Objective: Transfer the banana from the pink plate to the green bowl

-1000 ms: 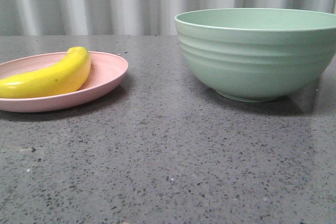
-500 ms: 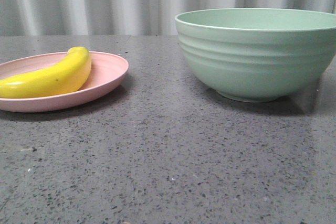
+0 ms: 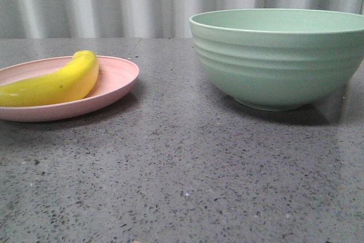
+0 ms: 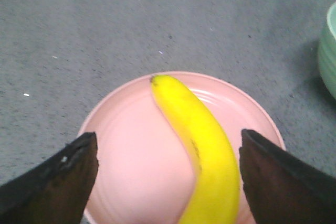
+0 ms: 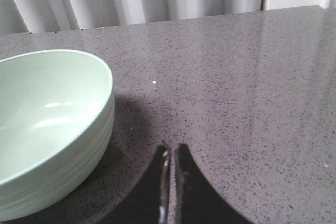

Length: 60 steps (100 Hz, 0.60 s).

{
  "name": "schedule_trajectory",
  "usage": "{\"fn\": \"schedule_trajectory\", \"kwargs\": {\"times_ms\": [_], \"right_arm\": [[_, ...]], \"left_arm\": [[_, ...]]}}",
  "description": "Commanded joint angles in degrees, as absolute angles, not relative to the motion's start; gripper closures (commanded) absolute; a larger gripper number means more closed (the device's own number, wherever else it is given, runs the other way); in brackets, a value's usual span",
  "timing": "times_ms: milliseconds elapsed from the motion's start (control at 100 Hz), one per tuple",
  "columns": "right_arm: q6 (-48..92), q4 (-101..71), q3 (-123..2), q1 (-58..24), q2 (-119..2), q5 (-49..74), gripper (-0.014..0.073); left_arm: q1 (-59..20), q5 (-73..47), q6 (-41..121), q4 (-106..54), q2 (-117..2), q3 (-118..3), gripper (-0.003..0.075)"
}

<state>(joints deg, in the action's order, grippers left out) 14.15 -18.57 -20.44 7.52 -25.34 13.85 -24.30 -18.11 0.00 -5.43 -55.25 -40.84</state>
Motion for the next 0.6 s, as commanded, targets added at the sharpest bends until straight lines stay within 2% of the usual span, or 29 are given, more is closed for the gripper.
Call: {"fn": "schedule_trajectory", "kwargs": {"times_ms": [0, 200, 590], "right_arm": [[14.1, -18.9, -22.5, 7.5, -25.9, 8.5, 0.0657], [14.1, -18.9, -22.5, 7.5, -25.9, 7.1, 0.0657], [14.1, -18.9, -22.5, 7.5, -25.9, 6.2, 0.0657]], "left_arm": [[-27.2, -19.6, 0.9, -5.4, -60.1, -46.0, 0.0206], [-29.4, -29.6, 2.2, -5.8, -70.6, -53.0, 0.0206], [-29.4, -35.8, 2.9, -6.4, -79.1, -57.2, 0.0207]]}}
